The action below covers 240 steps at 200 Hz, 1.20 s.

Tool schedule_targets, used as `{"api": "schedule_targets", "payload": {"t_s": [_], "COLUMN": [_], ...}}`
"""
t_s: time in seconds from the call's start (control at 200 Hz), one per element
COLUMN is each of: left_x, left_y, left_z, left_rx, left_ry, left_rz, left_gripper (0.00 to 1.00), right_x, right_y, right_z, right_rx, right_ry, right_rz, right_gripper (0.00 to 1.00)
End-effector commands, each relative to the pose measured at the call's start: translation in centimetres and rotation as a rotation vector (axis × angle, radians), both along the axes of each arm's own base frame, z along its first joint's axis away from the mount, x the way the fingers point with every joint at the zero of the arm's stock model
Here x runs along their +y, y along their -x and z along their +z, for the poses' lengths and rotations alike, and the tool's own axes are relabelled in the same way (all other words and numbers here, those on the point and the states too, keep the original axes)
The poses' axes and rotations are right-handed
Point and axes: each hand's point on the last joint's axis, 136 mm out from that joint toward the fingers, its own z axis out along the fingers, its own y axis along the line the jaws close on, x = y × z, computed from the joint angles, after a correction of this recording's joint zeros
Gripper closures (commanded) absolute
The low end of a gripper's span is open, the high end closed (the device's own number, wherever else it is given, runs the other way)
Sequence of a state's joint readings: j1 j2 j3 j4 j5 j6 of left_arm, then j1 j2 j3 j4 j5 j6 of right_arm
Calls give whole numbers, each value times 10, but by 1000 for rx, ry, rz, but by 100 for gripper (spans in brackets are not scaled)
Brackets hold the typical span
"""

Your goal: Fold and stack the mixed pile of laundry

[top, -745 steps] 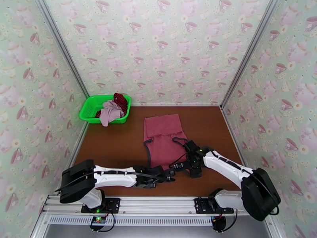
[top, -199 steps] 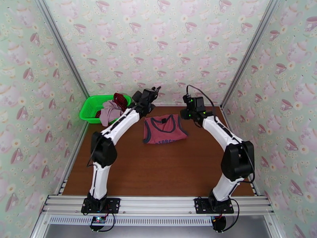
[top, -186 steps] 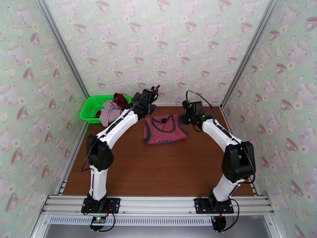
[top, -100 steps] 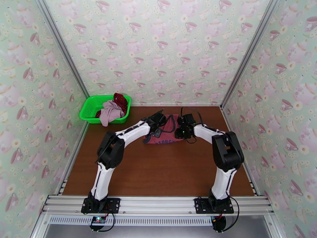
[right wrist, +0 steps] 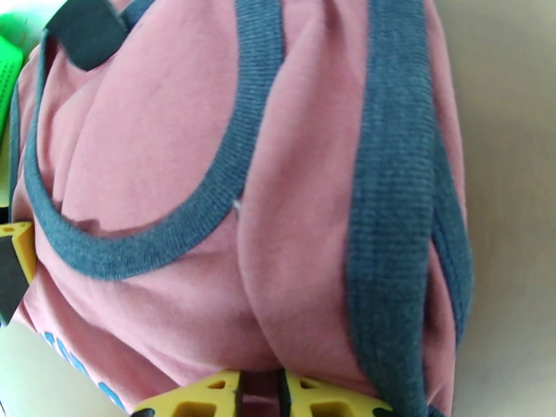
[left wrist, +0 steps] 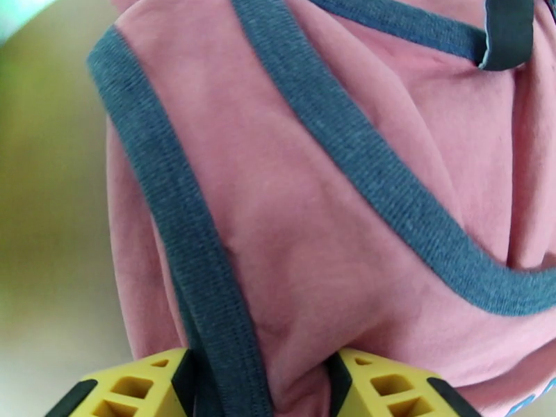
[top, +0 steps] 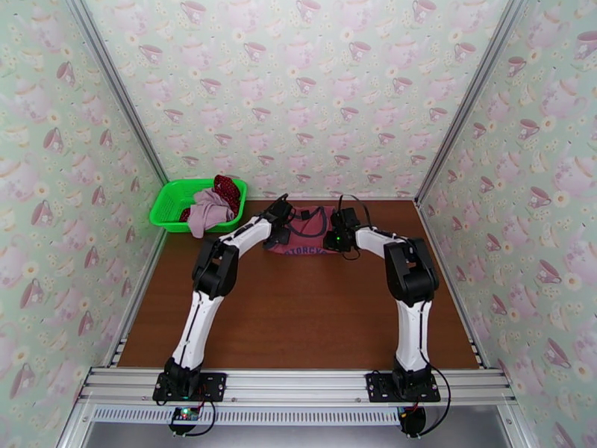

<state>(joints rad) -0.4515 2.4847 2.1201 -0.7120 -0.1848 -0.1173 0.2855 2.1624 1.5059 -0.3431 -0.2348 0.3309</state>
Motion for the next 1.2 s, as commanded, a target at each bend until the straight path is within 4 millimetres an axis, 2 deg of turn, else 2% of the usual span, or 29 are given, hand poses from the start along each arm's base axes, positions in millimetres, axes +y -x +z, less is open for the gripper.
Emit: {"api": "schedule_targets", "payload": {"t_s": [0.0, 0.12, 0.22, 0.321, 0.456, 0.536, 0.611, 0.671, 0.756, 0.851, 0.922, 0.967, 1.012, 1.042, 1.067, 1.117, 1.197], "left_x": [-2, -6, -4, -1, -1, 0, 4, 10, 21, 36, 56, 73, 93, 109, 123, 153, 194], "left_y": [-9, -25, -32, -37, -40, -47, -58, -66, -70, -55, -36, -24, -15, -10, -6, -1, 5], "left_z": [-24, -27, -28, -26, -12, 17, 62, 109, 186, 267, 308, 324, 330, 330, 326, 315, 286], "left_rx": [60, 61, 55, 42, 12, -49, -142, -236, -386, -526, -586, -603, -600, -590, -570, -519, -404], "left_ry": [-31, -6, 21, 48, 67, 63, 50, 45, 34, 13, -5, -1, 14, 26, 38, 64, 98], "left_rz": [-86, -81, -58, -39, -41, -50, -58, -60, -55, -42, -12, 14, 51, 88, 118, 181, 269], "left_gripper": [44, 43, 42, 42, 40, 34, 28, 24, 20, 16, 14, 12, 11, 11, 11, 12, 12], "right_x": [-17, -14, -11, -14, -17, -18, -18, -20, -24, -29, -30, -23, -16, -12, -10, -12, -4], "right_y": [-12, -35, -45, -56, -56, -53, -49, -44, -30, -1, 25, 43, 58, 69, 76, 83, 97], "right_z": [-30, -33, -36, -25, -8, 14, 48, 83, 136, 189, 221, 238, 252, 251, 252, 246, 233], "right_rx": [53, 44, 94, 47, 27, -15, -81, -148, -242, -332, -394, -443, -479, -470, -461, -440, -382], "right_ry": [44, 40, 35, 55, 68, 60, 53, 52, 59, 61, 37, -30, -123, -177, -210, -246, -265], "right_rz": [-105, -124, -113, -119, -106, -97, -75, -55, -18, 28, 70, 110, 130, 146, 144, 105, 174], "right_gripper": [77, 76, 77, 76, 73, 69, 65, 63, 60, 57, 55, 53, 50, 50, 52, 64, 64]}}
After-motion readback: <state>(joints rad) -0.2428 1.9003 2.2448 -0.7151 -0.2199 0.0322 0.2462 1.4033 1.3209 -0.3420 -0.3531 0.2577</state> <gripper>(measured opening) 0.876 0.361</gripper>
